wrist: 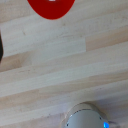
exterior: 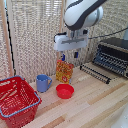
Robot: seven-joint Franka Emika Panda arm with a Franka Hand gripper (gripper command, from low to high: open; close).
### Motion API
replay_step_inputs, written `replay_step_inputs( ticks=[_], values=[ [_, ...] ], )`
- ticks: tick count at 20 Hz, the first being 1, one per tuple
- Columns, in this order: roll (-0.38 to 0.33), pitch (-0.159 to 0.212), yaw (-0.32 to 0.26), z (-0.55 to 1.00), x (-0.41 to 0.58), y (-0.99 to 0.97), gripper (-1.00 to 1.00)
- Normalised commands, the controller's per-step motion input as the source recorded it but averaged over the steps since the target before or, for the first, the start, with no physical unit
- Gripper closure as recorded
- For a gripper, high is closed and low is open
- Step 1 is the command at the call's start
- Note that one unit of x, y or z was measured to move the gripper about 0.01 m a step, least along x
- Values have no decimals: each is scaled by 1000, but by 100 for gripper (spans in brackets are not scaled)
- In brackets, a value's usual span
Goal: Please locate the crimson dish within your space. Move your hand towards it gently. Tenderly hold the bowl carefully using your fingers and raise it. With caution, shift it towards the basket. Kindly let loose of the dish to drop it in the basket.
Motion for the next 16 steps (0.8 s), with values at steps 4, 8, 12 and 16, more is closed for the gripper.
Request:
replay_step_inputs(
  ticks=[4,8,12,16],
  values=[
    [14,-1,-62,-339,-160,-236,-100],
    [24,-17,-111,-469,0,-229,-100],
    [13,-2,-120,-501,38,-124,-100],
    [0,20,-129,-481,158,0,-100]
  ],
)
